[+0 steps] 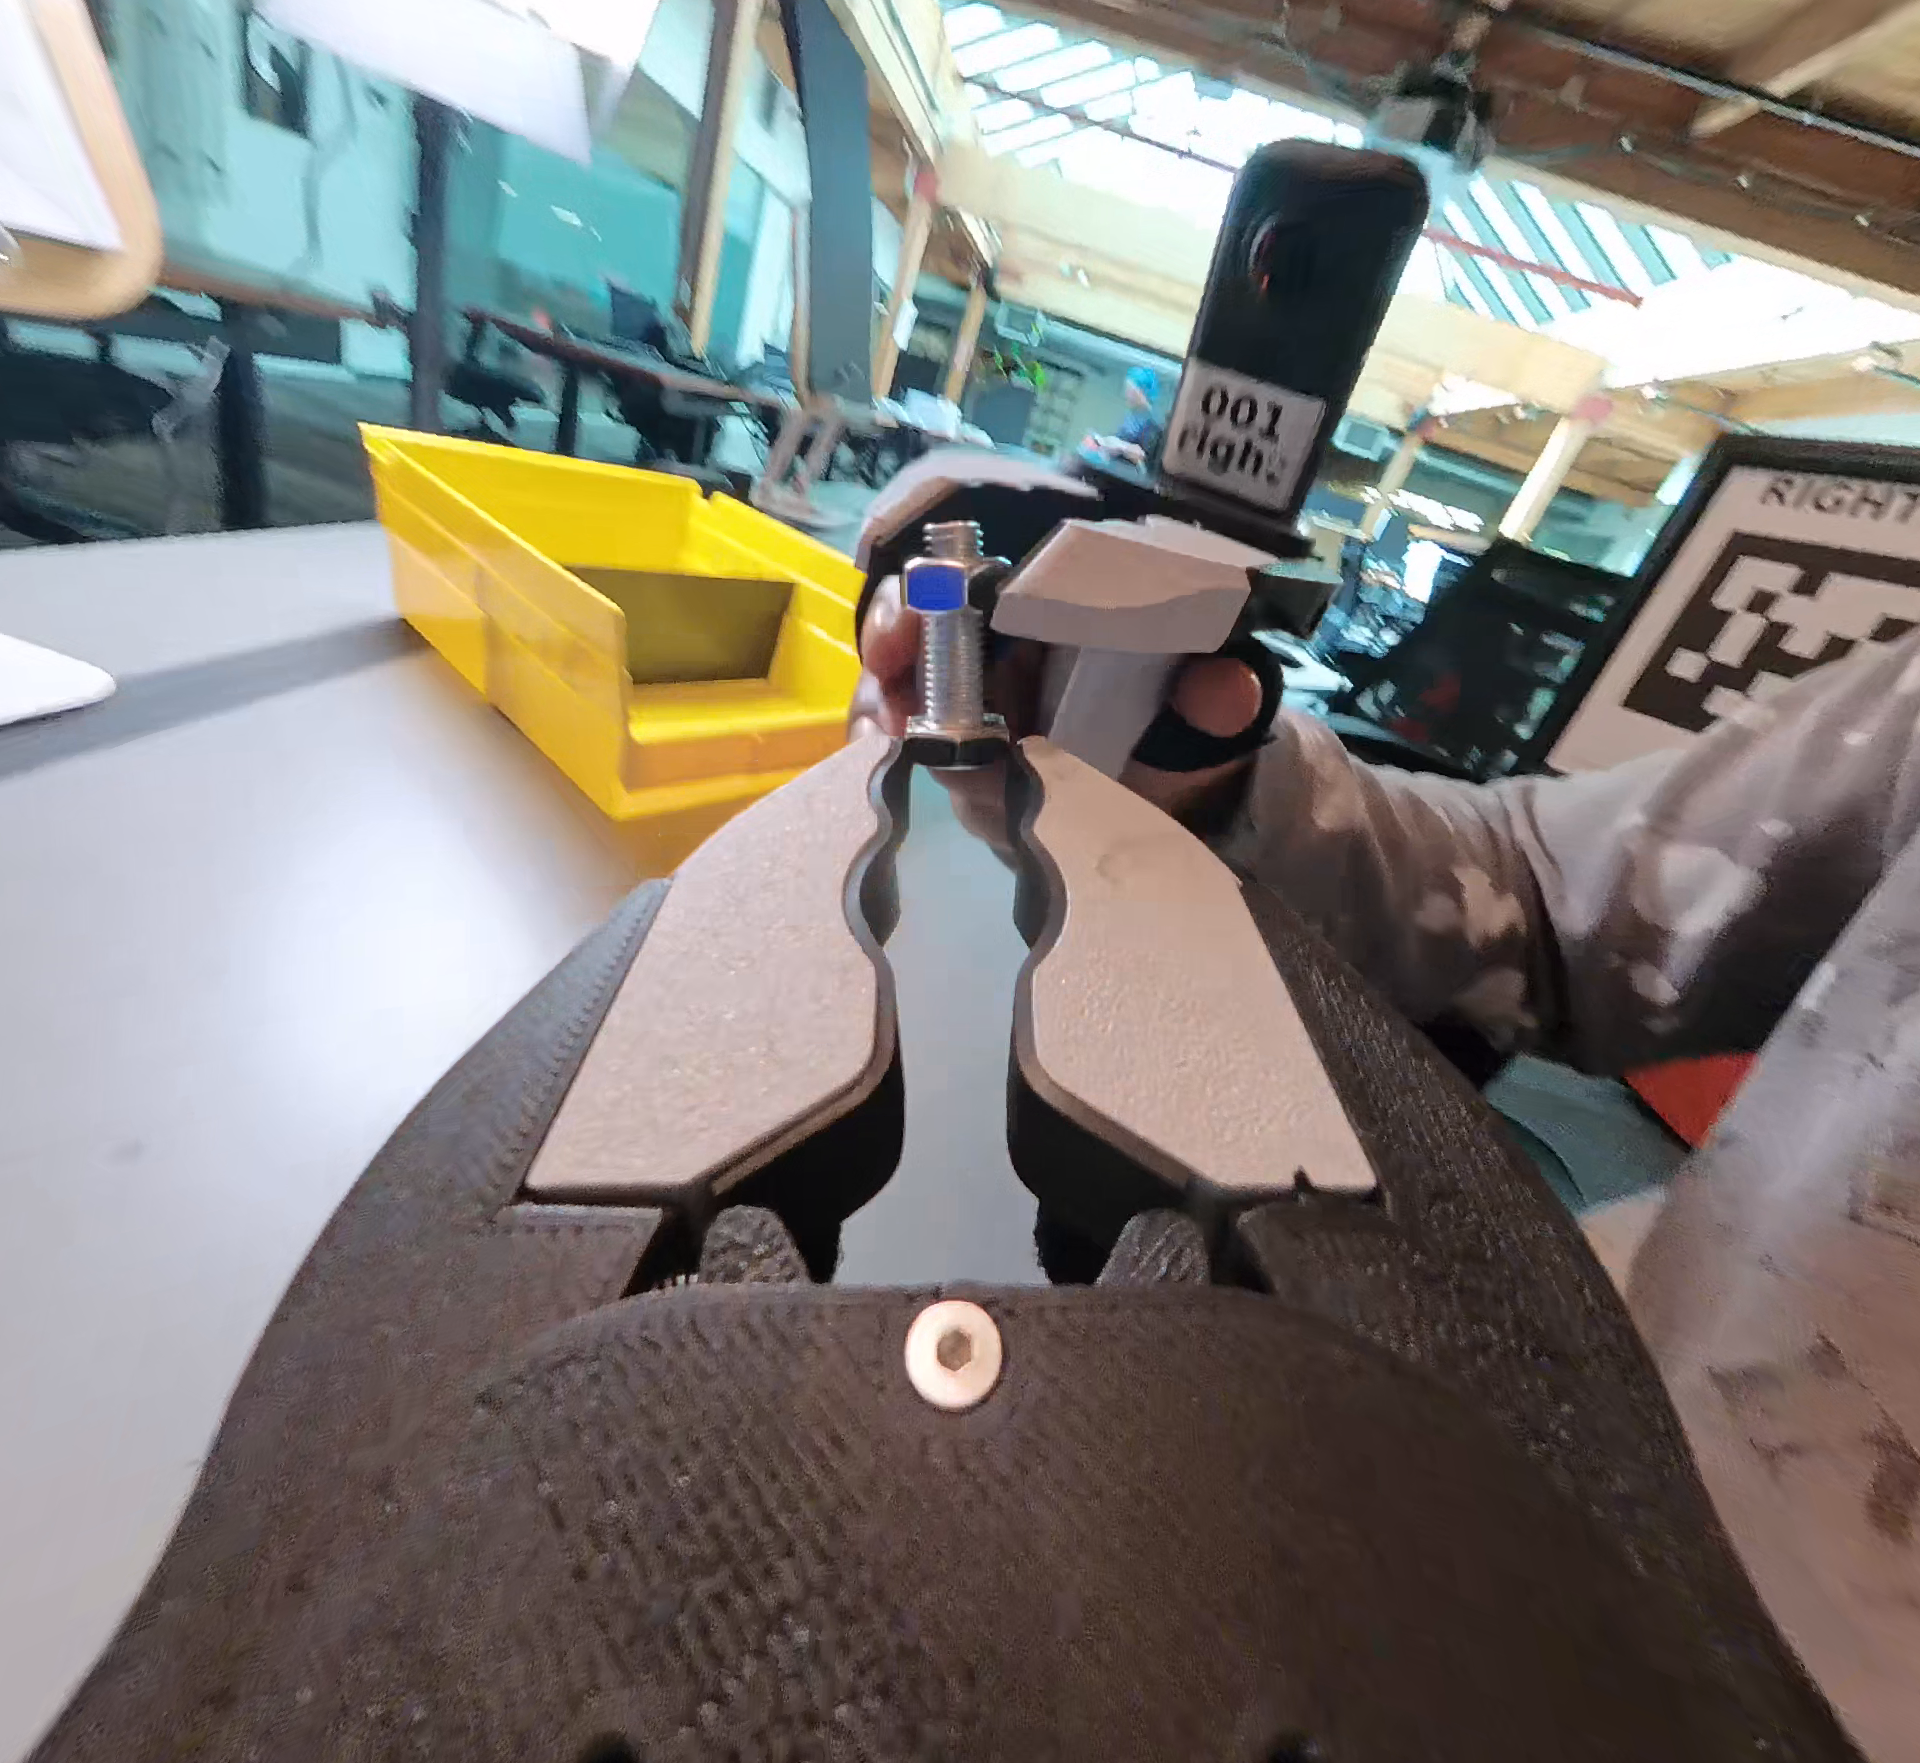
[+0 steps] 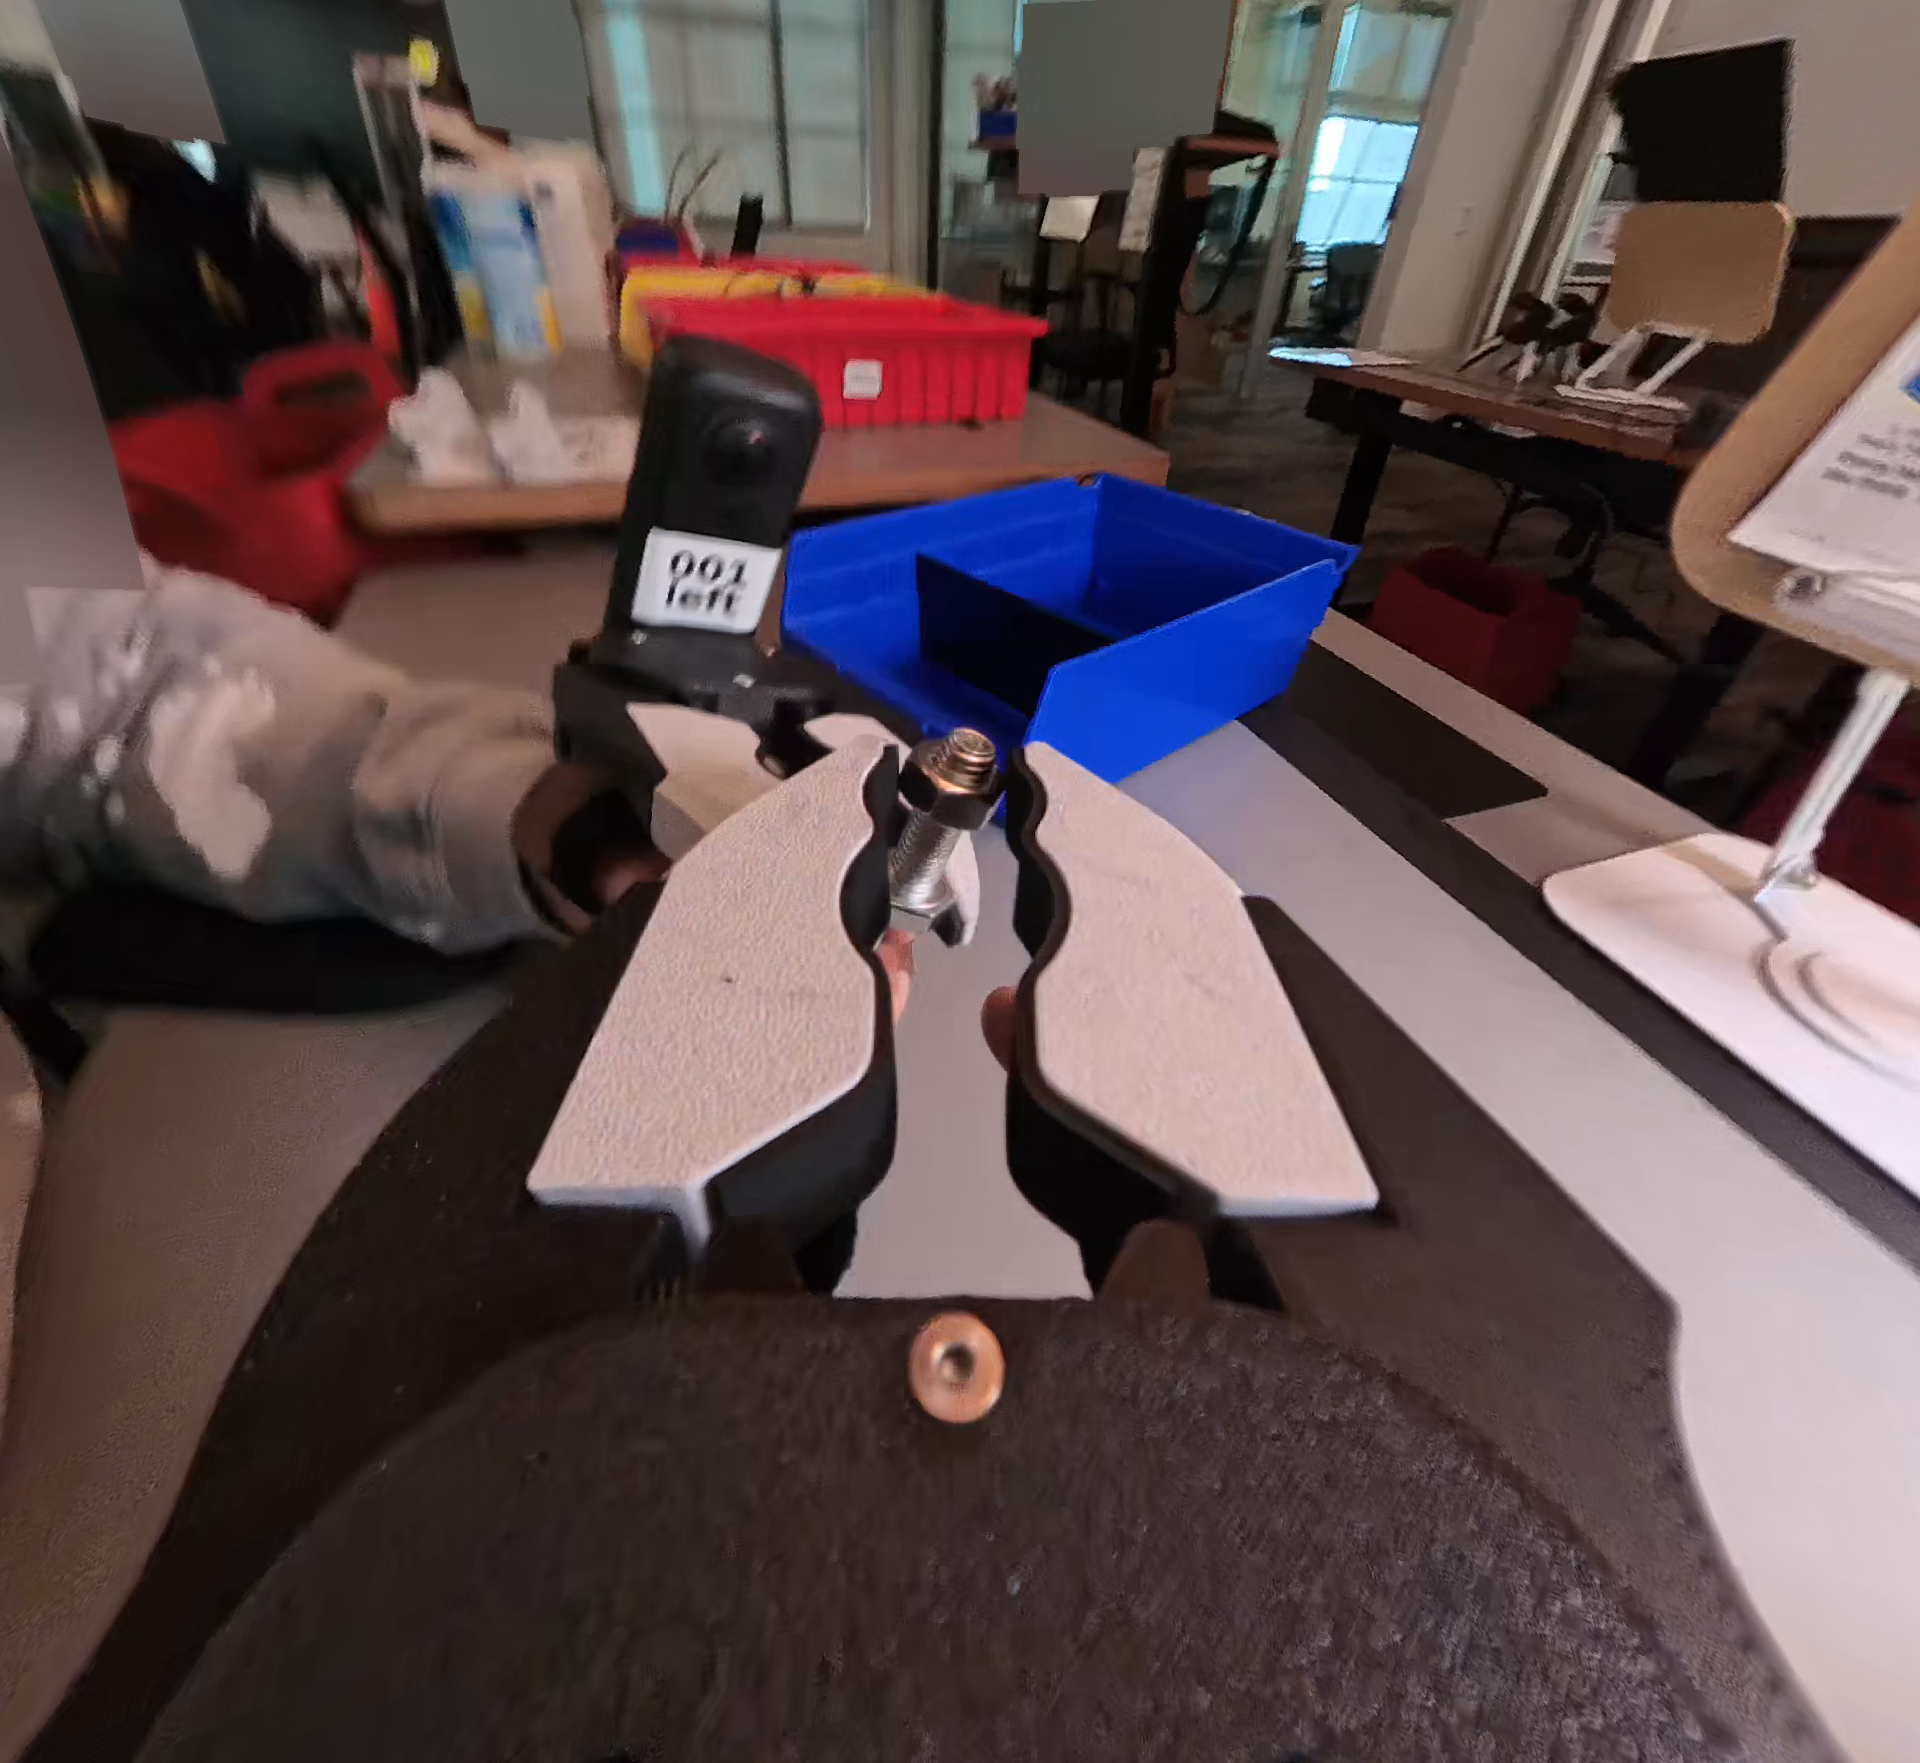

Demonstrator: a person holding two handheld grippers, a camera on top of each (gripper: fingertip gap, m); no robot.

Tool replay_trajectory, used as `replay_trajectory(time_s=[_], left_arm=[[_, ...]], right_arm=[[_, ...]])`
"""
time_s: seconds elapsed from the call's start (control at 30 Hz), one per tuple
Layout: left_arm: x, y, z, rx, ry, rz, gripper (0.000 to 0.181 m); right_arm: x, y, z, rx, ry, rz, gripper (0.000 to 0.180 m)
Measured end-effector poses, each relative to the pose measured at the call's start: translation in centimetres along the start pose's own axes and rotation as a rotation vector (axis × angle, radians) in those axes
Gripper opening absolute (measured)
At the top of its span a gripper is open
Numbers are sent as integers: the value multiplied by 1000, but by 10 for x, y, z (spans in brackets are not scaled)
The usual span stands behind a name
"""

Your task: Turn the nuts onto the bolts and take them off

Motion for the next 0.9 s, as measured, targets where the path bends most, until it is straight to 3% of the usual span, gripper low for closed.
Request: replay_trajectory(time_s=[0.4, 0.6, 0.77, 0.9], left_arm=[[12, 5, -11, -57, -9, -80, 20], [13, 5, -9, -65, 91, -44, 19], [8, -1, 7, 37, 207, 51, 19], [5, -7, 17, 87, 225, 81, 19]], right_arm=[[-15, -10, -8, 1, -130, 108, 19], [-17, -11, -6, 29, -131, 113, 19], [-10, -11, 2, 114, 6, 92, 27], [15, -21, 11, 208, 128, -7, 7]])
Point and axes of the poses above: each gripper's, where its closed fingertips meet, y out along the fingers, z out of its top, x = y × z across the jaws, the point moved 1 cm from there along -y, back along the fingers
